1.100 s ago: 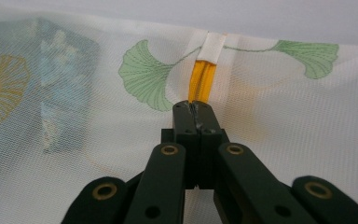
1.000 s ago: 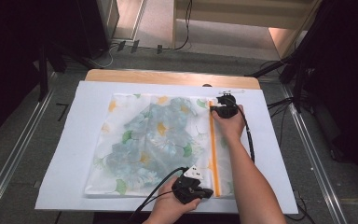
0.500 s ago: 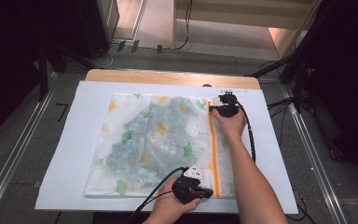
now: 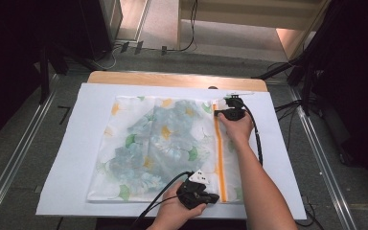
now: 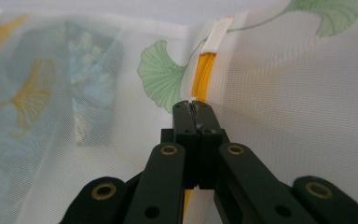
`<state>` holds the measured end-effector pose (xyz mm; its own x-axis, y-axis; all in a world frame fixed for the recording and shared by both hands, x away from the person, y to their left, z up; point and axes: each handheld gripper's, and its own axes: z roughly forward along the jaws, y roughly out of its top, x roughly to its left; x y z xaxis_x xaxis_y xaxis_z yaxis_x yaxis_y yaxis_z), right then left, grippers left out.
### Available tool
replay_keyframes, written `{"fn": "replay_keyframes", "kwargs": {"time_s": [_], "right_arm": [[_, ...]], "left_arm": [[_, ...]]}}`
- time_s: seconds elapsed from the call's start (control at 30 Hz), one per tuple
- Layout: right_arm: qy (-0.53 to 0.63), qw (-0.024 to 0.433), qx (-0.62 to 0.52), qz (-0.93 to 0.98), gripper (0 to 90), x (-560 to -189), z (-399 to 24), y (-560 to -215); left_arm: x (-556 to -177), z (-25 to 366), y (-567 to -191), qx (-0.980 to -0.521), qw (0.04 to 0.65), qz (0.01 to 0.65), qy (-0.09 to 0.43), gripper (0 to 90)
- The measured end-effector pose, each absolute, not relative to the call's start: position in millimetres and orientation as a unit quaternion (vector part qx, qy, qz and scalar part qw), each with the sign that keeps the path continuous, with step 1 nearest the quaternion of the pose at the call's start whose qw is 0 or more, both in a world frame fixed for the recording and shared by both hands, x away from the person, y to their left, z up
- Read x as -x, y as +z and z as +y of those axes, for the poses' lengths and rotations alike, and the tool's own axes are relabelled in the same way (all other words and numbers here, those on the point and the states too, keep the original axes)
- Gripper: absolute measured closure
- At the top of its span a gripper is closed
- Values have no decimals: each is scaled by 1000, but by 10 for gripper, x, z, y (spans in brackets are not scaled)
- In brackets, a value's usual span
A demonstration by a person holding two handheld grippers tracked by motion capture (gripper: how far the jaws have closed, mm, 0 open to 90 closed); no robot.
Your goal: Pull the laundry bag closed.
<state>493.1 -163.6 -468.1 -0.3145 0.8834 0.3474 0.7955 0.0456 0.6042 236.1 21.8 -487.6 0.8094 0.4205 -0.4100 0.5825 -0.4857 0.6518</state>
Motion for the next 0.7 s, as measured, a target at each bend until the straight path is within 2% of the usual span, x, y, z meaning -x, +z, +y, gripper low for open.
{"fn": "replay_keyframes", "kwargs": {"time_s": [0.7], "right_arm": [[388, 72, -607, 690, 900, -5121, -1661, -4639]], "left_arm": [[-2380, 220, -4881, -855, 414, 294, -106, 900]]}}
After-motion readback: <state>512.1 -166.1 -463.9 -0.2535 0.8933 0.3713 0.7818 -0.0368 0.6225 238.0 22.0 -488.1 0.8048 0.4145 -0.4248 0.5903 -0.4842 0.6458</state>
